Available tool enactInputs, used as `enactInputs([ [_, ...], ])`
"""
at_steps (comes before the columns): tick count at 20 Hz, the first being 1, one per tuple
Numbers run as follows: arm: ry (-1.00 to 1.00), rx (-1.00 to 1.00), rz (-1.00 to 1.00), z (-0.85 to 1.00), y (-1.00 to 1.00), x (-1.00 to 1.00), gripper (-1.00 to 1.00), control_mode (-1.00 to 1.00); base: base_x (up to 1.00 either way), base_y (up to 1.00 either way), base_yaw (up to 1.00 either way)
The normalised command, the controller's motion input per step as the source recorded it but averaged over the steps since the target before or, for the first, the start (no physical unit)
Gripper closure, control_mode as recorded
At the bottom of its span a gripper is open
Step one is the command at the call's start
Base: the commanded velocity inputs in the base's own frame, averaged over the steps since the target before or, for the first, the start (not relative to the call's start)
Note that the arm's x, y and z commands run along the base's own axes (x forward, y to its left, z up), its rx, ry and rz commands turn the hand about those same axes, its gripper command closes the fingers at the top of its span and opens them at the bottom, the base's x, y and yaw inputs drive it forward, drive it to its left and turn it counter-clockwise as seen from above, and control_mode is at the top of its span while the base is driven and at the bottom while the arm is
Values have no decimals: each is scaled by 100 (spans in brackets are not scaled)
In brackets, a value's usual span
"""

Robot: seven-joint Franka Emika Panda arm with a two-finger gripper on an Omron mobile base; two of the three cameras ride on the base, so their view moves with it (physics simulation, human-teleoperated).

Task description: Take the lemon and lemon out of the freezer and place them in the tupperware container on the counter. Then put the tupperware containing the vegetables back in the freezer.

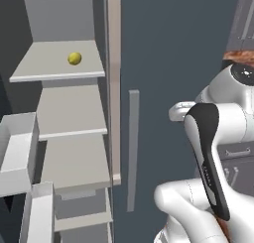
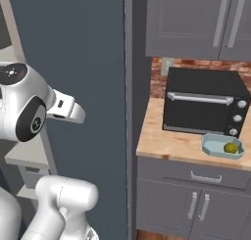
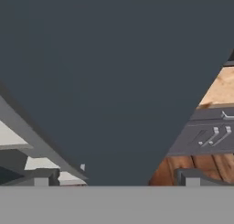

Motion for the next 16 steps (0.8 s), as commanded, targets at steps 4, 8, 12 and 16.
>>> enactInputs([
  [4,0,0,0,0,0,0,-100,100,0,39,0],
  [8,0,0,0,0,0,0,-100,100,0,41,0],
  [12,0,0,0,0,0,0,-100,100,0,35,0],
  [16,0,0,0,0,0,0,-100,100,0,36,0],
])
